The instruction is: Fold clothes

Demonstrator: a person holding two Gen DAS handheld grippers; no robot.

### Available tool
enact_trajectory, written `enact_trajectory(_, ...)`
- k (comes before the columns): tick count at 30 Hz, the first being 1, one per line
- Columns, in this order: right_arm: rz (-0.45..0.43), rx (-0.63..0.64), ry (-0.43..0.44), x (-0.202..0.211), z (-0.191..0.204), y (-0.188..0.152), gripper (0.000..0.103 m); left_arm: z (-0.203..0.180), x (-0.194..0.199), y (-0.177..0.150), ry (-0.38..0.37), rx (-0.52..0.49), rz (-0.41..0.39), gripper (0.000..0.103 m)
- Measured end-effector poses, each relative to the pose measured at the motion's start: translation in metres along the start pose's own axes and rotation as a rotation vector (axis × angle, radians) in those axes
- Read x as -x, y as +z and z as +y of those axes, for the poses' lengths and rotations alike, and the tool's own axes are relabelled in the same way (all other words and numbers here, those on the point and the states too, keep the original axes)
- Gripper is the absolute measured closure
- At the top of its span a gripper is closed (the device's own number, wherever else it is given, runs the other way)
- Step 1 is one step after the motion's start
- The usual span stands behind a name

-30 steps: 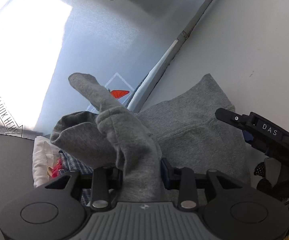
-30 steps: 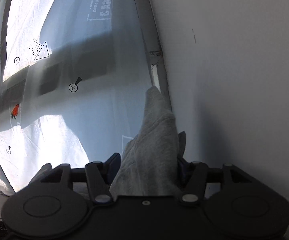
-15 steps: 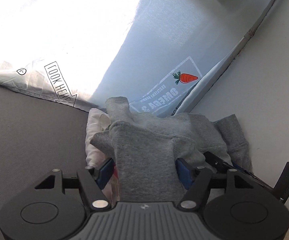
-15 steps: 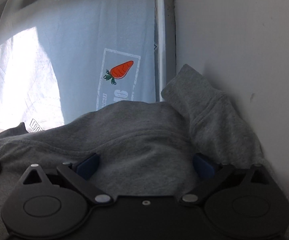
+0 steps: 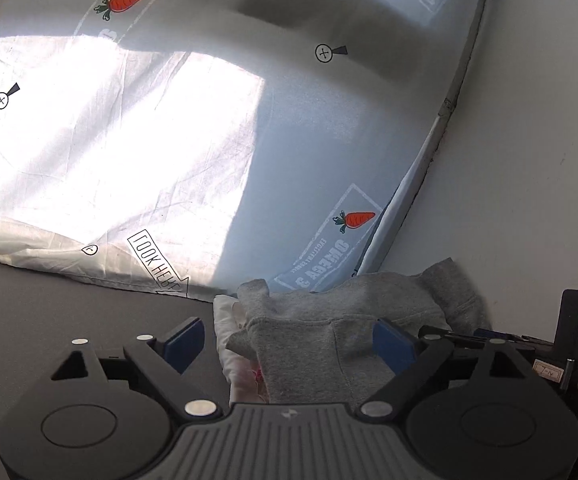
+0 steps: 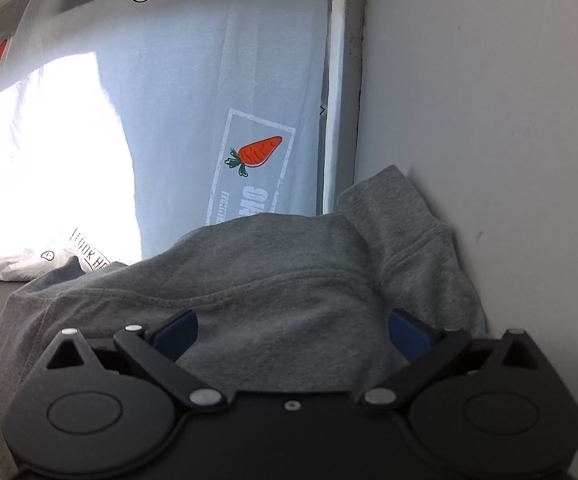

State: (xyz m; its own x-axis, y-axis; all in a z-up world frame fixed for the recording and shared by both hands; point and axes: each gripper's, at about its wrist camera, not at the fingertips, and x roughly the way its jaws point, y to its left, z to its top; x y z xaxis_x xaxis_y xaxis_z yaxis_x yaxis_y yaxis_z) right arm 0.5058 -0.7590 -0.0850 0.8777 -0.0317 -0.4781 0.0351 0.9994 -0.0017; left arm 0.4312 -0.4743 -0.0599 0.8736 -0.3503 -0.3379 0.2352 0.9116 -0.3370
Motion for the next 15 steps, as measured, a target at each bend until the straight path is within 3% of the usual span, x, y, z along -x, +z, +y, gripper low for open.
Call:
enact_trajectory(3, -0.049, -0.059, 0.038, 0.044, 0.017, 0.005, 0.000, 0.002, 0.051, 0.007, 0.012, 0.005, -0.122, 0.000)
enact_trajectory(8, -0.228, -0.051, 0.089, 0.125, 0.070, 0.004, 0.000, -0.001, 0.115, 0.010, 0.147, -0.045, -0.210, 0.000)
enact_trajectory(11, -0.295, -0.033, 0.070, 0.167, 0.098, -0.002, 0.000, 0.004, 0.157, -0.002, 0.188, 0.011, -0.259, 0.000)
enact_trajectory(13, -0.294, -0.056, 0.105, 0.194, 0.116, -0.009, 0.000, 0.009, 0.191, -0.011, 0.191, 0.067, -0.322, 0.000)
enact_trajectory(15, -0.264, -0.051, 0.141, 0.216, 0.135, -0.016, 0.000, 0.013, 0.220, -0.014, 0.230, 0.083, -0.329, 0.000)
